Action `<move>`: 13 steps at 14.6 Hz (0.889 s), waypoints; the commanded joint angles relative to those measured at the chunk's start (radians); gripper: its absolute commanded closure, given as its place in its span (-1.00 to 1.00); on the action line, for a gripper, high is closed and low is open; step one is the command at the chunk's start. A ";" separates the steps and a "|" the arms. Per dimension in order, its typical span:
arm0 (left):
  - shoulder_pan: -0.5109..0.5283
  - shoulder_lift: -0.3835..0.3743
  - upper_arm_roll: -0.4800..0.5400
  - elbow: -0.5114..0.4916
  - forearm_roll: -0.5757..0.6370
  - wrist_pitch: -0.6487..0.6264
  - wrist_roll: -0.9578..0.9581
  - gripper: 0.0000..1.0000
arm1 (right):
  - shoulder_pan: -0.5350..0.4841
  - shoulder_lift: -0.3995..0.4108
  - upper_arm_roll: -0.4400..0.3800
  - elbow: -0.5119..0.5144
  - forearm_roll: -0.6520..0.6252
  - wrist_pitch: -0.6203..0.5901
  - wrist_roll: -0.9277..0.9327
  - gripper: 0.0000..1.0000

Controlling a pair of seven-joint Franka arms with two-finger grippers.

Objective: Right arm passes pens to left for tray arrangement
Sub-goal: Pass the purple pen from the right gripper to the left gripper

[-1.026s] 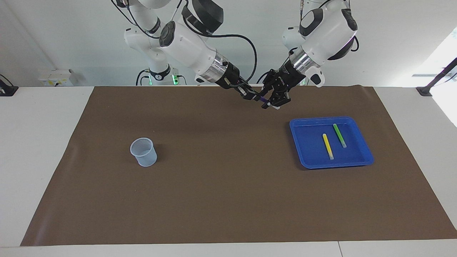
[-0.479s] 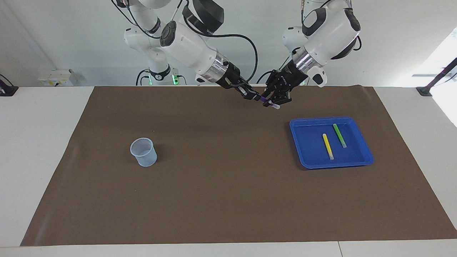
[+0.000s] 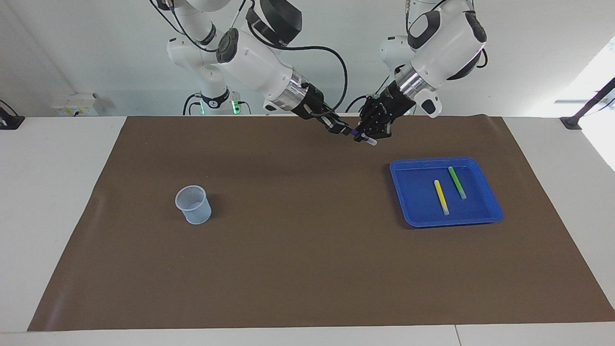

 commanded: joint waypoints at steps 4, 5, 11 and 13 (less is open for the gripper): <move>0.007 -0.034 0.002 -0.030 -0.019 -0.010 0.007 1.00 | -0.005 0.008 0.008 0.014 -0.147 0.001 -0.036 -1.00; 0.007 -0.034 0.002 -0.030 -0.019 -0.008 0.009 1.00 | -0.007 0.002 0.006 0.014 -0.193 -0.005 -0.039 -1.00; 0.065 -0.035 0.002 -0.039 -0.011 -0.013 0.195 1.00 | -0.014 -0.111 -0.101 -0.070 -0.394 -0.116 -0.373 -1.00; 0.106 -0.055 0.002 -0.069 -0.008 -0.039 0.338 1.00 | -0.014 -0.140 -0.145 -0.105 -0.458 -0.172 -0.552 -1.00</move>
